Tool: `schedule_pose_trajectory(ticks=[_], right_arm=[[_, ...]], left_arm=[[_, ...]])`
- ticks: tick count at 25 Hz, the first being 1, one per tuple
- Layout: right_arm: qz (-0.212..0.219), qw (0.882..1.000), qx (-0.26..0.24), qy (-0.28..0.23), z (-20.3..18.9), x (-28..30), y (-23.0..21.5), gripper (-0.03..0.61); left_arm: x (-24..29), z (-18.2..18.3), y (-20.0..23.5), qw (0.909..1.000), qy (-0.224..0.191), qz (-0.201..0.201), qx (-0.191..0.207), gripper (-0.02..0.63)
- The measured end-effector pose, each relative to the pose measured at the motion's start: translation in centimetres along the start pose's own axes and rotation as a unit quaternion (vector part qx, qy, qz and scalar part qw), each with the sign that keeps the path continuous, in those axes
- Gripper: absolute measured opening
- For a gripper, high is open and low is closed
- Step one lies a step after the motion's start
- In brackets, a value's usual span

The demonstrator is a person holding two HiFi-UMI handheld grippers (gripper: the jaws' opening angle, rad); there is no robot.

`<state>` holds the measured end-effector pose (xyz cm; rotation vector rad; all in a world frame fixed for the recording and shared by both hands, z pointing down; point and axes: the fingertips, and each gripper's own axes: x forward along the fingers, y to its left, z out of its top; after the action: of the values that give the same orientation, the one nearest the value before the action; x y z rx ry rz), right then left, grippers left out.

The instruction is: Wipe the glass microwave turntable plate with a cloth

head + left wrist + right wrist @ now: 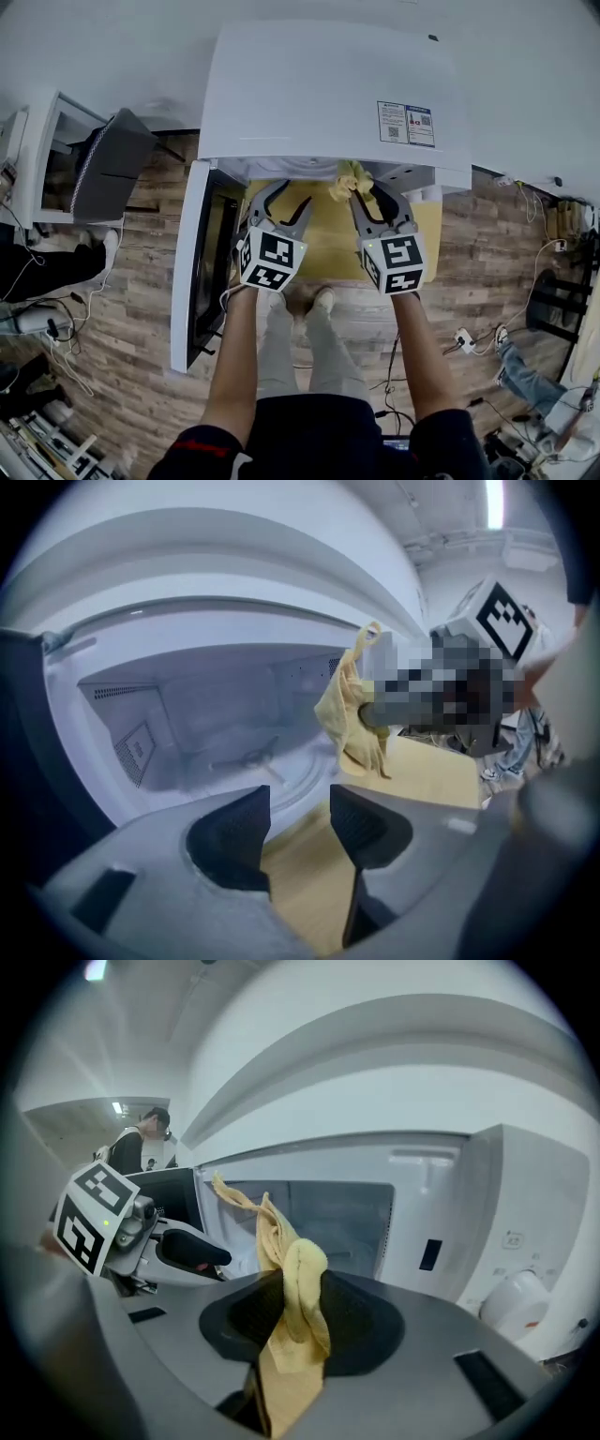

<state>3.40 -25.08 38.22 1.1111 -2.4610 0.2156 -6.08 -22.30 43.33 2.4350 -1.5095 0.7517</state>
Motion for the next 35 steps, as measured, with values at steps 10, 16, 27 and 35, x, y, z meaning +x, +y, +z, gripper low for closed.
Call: schedule_pose_trajectory(ticks=[10, 16, 27, 35], right_arm=[[-0.017, 0.999, 0.032, 0.002, 1.8, -5.0, 0.5, 0.124], [-0.032, 0.999, 0.024, -0.014, 3.8, -7.9, 1.6, 0.124], [-0.056, 0.995, 0.008, -0.084, 11.7, -13.8, 2.5, 0.124], [-0.065, 0.987, 0.002, -0.145, 16.4, -18.9, 3.8, 0.124]], left_arm=[[-5.7, 3.3, -2.3, 0.9962, -0.017, -0.044, -0.074, 0.069], [-9.6, 5.3, -2.9, 0.9943, -0.030, -0.041, -0.094, 0.031], [-16.5, 11.3, -2.4, 0.9915, -0.089, -0.026, -0.091, 0.020], [-21.6, 16.1, -2.3, 0.9878, -0.133, 0.004, -0.081, 0.020]])
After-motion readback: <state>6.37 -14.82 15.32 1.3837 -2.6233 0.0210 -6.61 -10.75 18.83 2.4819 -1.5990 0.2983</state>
